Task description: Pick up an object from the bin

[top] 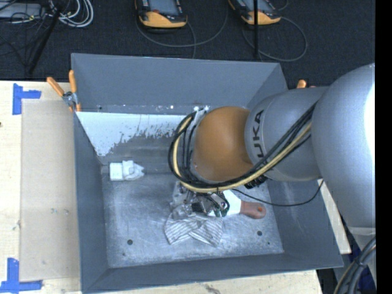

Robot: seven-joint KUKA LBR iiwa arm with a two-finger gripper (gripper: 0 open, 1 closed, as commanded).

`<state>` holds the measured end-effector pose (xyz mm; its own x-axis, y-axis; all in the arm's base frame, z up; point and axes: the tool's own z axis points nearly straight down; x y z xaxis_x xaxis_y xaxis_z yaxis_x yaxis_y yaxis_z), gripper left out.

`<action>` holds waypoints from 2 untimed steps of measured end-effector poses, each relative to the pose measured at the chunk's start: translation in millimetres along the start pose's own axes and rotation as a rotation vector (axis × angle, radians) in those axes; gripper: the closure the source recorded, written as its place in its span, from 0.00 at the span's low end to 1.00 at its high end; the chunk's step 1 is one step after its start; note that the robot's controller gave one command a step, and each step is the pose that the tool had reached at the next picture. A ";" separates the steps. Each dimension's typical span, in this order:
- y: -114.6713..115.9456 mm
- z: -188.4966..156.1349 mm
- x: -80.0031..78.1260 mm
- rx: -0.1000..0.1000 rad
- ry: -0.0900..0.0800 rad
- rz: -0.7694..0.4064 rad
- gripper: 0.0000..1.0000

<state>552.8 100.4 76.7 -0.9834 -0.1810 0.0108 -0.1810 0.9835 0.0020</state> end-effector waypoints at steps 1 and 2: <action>0.0 -1.6 0.7 0.000 0.001 -0.001 1.00; 12.0 -33.6 -19.5 0.004 -0.014 -0.104 1.00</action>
Offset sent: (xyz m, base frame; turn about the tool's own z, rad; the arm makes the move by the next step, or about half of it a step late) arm 0.0376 0.0381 0.0233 -0.2418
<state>570.1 115.7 110.1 -0.9593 -0.2822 -0.0037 -0.2822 0.9593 -0.0012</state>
